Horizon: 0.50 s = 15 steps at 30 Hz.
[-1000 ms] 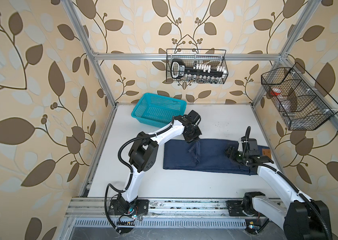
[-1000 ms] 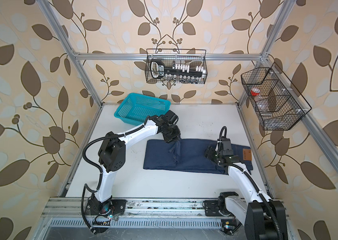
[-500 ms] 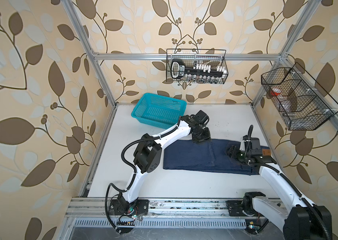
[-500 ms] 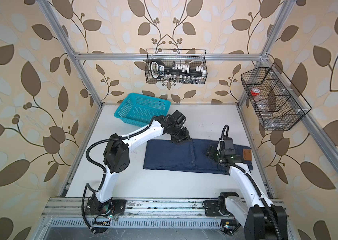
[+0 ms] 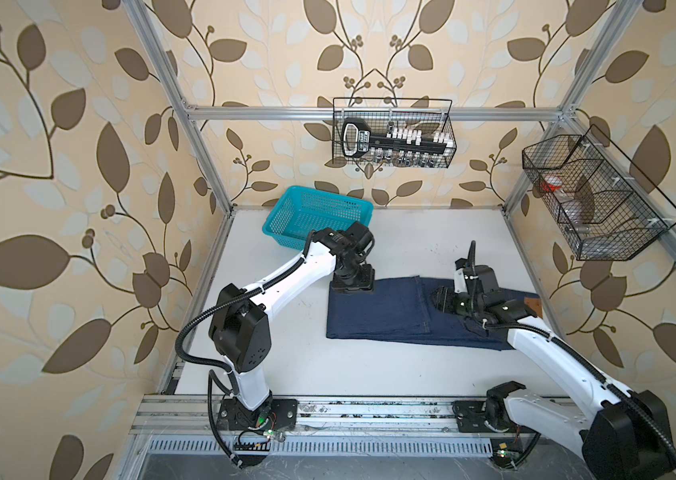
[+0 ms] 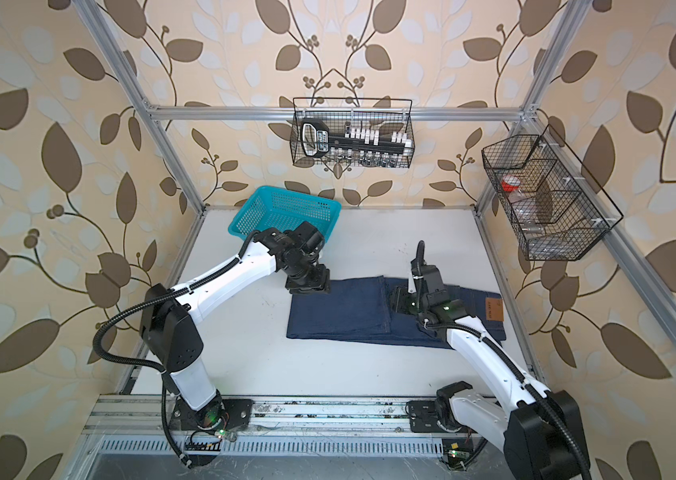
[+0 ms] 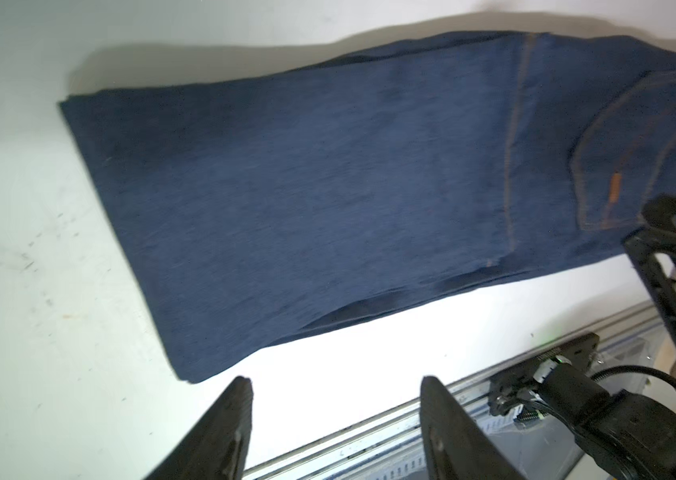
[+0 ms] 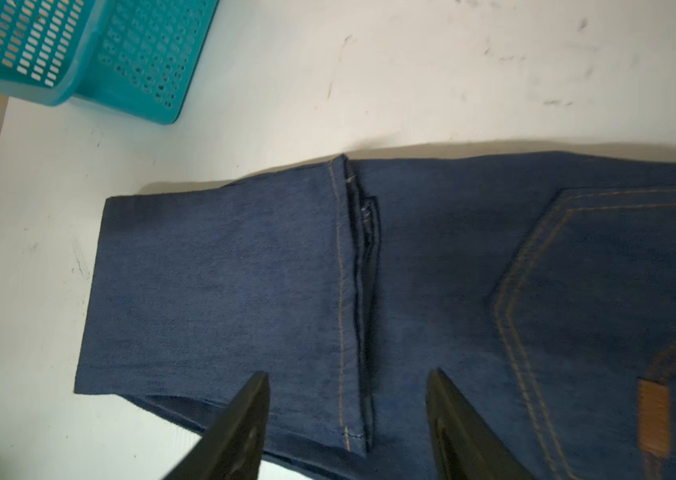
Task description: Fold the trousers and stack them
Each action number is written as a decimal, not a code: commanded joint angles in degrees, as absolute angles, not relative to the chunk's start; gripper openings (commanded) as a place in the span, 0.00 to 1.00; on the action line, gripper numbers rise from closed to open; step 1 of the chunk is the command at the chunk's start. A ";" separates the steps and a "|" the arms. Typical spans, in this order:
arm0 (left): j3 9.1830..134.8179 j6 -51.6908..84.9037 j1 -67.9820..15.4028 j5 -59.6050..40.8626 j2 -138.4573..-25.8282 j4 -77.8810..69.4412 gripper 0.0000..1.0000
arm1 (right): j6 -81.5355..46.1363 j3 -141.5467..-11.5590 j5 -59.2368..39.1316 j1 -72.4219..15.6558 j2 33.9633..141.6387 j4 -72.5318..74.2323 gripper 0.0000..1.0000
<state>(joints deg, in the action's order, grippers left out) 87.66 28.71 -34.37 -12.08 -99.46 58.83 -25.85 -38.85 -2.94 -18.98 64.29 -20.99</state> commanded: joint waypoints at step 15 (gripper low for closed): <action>70.96 22.87 -23.03 -17.01 -99.87 50.93 0.66 | -27.96 -37.82 -0.28 -22.77 78.42 -17.50 0.25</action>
<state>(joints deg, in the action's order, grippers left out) 71.99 24.49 -23.53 -14.90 -98.96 52.10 -27.79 -38.83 -0.03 -22.50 77.41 -18.04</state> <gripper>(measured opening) 0.662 0.260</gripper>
